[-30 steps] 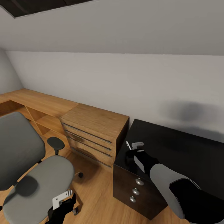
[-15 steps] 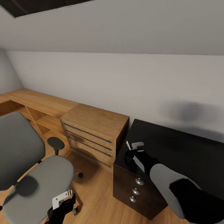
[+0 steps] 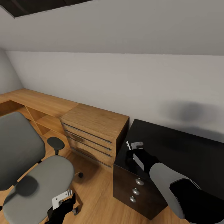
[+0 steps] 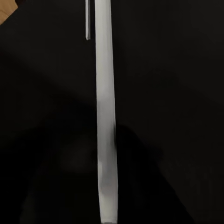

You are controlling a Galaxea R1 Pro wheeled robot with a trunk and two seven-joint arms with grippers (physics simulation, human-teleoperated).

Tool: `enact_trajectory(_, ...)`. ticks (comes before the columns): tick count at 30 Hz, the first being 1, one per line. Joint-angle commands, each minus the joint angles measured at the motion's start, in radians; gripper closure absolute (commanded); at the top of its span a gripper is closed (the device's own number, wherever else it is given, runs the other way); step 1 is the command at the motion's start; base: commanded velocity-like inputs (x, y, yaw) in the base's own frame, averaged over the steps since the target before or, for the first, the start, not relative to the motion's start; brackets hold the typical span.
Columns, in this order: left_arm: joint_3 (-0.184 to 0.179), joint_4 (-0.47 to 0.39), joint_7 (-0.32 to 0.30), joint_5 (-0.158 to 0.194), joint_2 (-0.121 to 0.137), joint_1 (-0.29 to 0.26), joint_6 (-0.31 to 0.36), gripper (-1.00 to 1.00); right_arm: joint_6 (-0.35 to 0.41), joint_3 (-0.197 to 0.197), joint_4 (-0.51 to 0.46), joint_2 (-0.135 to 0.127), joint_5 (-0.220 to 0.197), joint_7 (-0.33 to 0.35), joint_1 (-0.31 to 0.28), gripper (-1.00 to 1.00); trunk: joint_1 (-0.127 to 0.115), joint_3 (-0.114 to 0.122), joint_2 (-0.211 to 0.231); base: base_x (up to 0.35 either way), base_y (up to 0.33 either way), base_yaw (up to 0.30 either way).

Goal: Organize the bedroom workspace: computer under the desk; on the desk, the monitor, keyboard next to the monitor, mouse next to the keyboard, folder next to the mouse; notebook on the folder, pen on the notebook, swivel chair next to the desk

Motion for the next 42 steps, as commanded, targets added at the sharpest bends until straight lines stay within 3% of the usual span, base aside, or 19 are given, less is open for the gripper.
enact_trajectory(1, -0.001, -0.002, 0.006, 0.003, 0.001, 0.0, 0.004, -1.0, 0.014, 0.01, 0.047, -0.001, -0.007, -0.006, 0.0, 1.0, 0.0, -0.001, 0.0, 0.0, 0.0, 0.0)
enact_trajectory(10, 0.0, -0.002, 0.006, 0.003, 0.001, 0.0, 0.004, -1.0, 0.036, -0.024, 0.047, -0.002, -0.038, -0.007, 0.0, 1.0, 0.0, -0.001, 0.0, 0.0, 0.0, 0.0)
enact_trajectory(21, 0.0, -0.002, 0.006, 0.003, 0.001, 0.0, 0.004, -1.0, 0.047, -0.027, 0.047, -0.003, -0.046, -0.006, 0.0, 1.0, 0.0, -0.001, 0.0, 0.0, 0.0, 0.0)
enact_trajectory(30, 0.0, -0.001, 0.006, 0.003, 0.001, 0.0, 0.004, -1.0, 0.062, -0.028, 0.047, -0.005, -0.092, -0.006, 0.0, 1.0, 0.0, -0.001, 0.0, 0.0, 0.0, 0.0)
enact_trajectory(35, 0.001, -0.001, 0.006, 0.007, 0.026, 0.0, 0.004, -1.0, 0.069, -0.029, 0.046, -0.005, -0.095, -0.006, 0.0, 1.0, 0.0, -0.001, 0.0, 0.0, 0.0, 0.0)
enact_trajectory(42, 0.001, -0.001, 0.006, 0.009, 0.03, 0.0, 0.004, -1.0, 0.069, -0.028, 0.045, -0.005, -0.095, -0.006, 0.0, 1.0, 0.0, -0.001, 0.0, 0.0, 0.0, 0.0)
